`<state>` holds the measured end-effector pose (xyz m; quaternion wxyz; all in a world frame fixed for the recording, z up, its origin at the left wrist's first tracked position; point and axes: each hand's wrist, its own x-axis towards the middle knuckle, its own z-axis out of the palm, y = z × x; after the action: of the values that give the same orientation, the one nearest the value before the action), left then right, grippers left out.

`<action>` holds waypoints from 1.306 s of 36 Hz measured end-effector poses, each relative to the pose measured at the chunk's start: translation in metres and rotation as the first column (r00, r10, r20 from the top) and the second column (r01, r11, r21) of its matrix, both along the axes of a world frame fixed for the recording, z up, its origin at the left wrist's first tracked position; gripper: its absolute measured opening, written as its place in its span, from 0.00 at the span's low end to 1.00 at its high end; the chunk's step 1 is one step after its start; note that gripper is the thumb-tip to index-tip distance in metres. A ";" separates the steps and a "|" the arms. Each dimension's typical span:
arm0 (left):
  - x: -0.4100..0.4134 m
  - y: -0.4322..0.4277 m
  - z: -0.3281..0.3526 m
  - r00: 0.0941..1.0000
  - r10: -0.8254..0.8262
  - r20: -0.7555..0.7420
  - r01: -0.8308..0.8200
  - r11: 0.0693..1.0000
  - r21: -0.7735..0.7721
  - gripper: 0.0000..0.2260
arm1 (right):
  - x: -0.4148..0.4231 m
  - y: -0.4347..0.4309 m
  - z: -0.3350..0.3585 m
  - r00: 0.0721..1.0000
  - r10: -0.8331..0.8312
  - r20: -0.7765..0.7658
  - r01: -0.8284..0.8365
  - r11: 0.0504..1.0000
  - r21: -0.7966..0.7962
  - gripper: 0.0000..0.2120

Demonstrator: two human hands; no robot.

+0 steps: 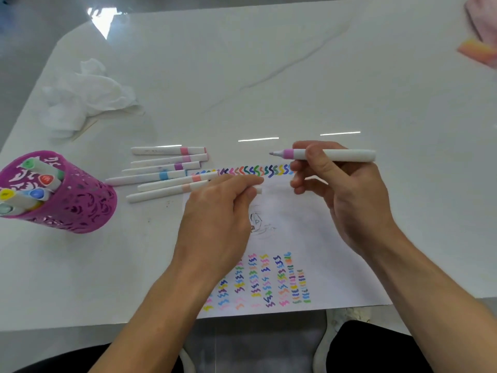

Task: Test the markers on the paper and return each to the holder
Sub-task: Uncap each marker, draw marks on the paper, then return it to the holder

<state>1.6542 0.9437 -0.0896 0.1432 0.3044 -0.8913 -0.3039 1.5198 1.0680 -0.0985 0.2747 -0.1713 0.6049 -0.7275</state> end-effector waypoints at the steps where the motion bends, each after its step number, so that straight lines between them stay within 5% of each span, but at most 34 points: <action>1: 0.001 -0.001 0.000 0.999 0.022 -0.028 -0.020 0.997 0.070 0.10 | 0.002 0.000 0.001 1.000 0.005 0.006 -0.005 1.000 -0.007 0.11; 6: 0.004 -0.009 0.004 0.978 0.101 -0.185 0.004 0.869 0.495 0.09 | 0.013 -0.002 0.008 0.999 0.016 -0.043 -0.017 1.000 -0.017 0.07; 9: 0.008 -0.011 0.007 0.970 0.090 -0.226 0.070 0.788 0.612 0.08 | 0.017 -0.005 0.011 0.998 0.025 -0.060 -0.026 0.999 -0.023 0.07; 22: 0.014 -0.014 0.006 0.979 -0.026 -0.201 0.121 0.871 0.477 0.12 | 0.023 -0.010 0.010 0.989 0.087 -0.116 -0.078 0.994 0.078 0.09; 30: 0.014 -0.013 0.005 0.971 0.022 -0.237 0.115 0.827 0.550 0.12 | 0.026 -0.011 0.010 0.987 0.087 -0.137 -0.076 0.994 0.081 0.09; 47: 0.016 -0.012 0.002 0.963 0.047 -0.264 0.088 0.875 0.476 0.10 | 0.039 -0.012 0.001 0.996 0.087 -0.005 -0.087 0.996 0.010 0.09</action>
<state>1.6700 0.9316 -0.0875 0.1784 0.2771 -0.7628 -0.5564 1.5587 1.0561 -0.0974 0.3054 -0.1980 0.6011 -0.7115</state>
